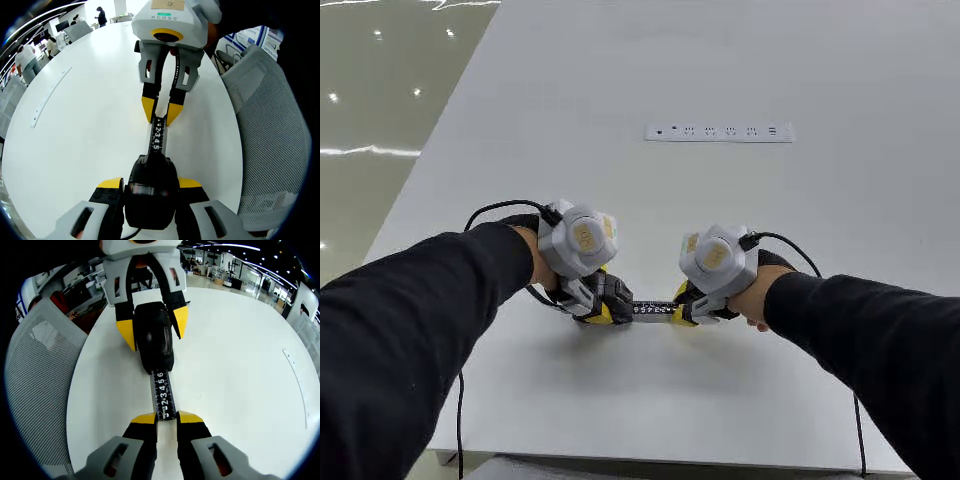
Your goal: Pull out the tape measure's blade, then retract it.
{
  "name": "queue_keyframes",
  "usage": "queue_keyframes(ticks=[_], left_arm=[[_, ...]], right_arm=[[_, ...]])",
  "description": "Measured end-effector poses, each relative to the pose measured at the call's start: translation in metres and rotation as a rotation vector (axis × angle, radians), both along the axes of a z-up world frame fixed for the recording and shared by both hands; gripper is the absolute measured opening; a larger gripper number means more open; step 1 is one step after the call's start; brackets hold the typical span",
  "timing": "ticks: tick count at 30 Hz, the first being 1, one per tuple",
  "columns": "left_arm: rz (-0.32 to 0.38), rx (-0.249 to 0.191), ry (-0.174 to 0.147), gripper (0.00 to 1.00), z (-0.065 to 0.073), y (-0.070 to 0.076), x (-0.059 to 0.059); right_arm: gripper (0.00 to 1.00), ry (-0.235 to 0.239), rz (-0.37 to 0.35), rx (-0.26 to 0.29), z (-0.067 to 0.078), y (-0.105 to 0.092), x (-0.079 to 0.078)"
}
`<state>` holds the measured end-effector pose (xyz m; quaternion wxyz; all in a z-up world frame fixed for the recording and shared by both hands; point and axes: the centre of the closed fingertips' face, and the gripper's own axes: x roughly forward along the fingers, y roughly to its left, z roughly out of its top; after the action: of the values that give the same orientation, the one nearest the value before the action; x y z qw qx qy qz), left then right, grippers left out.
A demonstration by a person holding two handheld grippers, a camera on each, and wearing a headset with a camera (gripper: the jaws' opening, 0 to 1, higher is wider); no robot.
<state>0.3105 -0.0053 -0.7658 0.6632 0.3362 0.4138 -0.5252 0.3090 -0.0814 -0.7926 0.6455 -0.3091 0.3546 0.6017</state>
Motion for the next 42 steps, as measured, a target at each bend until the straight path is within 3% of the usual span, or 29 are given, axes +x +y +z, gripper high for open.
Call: queue_keyframes(ticks=[42], left_arm=[[0.000,-0.003,0.001,0.35,0.002,-0.001,-0.003]], right_arm=[[0.09,0.009,-0.033,-0.013,-0.001,-0.024,0.001]])
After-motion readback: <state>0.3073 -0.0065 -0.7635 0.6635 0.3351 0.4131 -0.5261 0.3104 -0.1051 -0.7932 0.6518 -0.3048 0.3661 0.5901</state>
